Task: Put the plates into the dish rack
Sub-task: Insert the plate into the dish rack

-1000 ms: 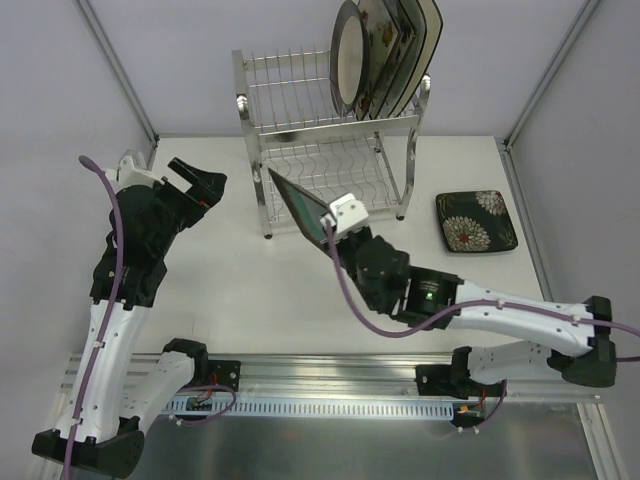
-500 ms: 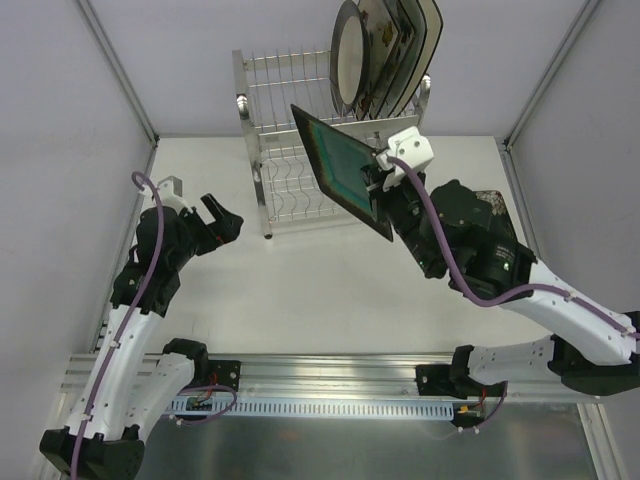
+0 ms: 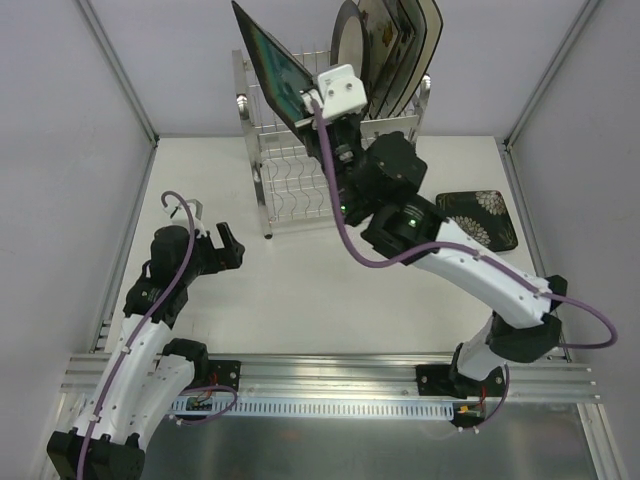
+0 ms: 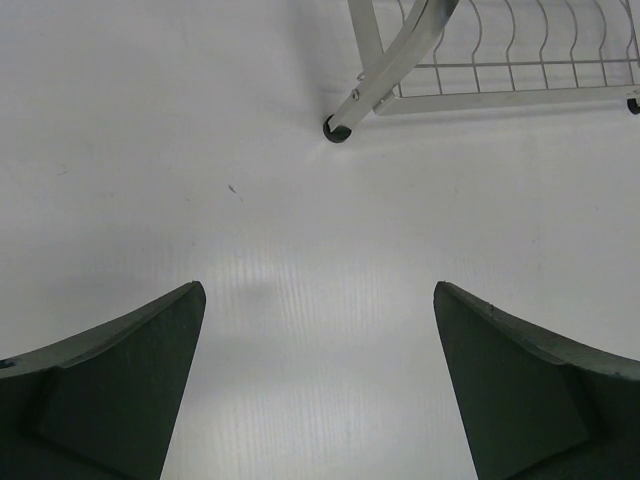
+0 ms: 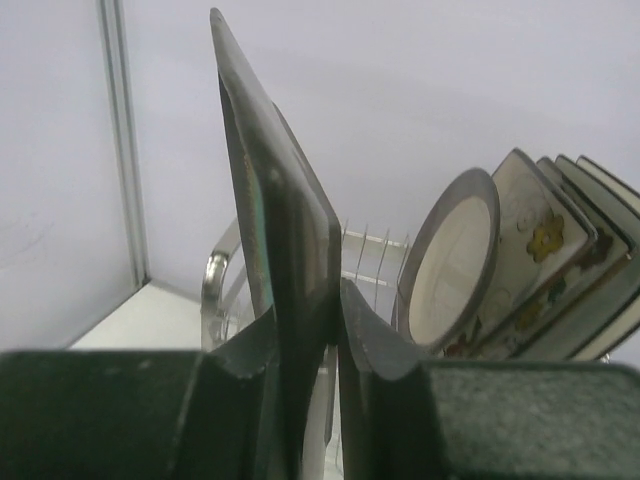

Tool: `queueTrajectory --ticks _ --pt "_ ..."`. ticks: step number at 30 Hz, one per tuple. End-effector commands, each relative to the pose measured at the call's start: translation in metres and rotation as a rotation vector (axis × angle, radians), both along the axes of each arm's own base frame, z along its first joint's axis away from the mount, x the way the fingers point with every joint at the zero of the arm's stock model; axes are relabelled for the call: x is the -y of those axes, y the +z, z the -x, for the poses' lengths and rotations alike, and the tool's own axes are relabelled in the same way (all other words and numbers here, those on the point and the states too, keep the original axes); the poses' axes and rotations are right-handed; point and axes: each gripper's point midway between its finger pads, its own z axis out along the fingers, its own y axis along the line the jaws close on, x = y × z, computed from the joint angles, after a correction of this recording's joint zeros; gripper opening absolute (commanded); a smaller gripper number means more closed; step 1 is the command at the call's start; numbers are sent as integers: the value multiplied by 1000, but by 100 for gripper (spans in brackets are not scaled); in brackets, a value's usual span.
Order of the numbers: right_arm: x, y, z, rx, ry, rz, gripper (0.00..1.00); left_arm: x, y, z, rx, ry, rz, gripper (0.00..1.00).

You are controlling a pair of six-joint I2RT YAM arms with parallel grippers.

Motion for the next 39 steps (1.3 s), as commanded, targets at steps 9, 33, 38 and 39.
queueTrajectory --ticks 9,33,38,39 --pt "66 124 -32 306 -147 -505 0 1 -15 2 42 -47 -47 99" --pt "94 70 -141 216 -293 -573 0 -6 -30 -6 -19 -25 -108 99" --pt "89 58 -154 192 -299 -569 1 -7 -32 -6 -26 -25 -111 99" --pt "89 56 -156 191 -303 -568 1 -7 -31 -6 -24 -25 -111 99"
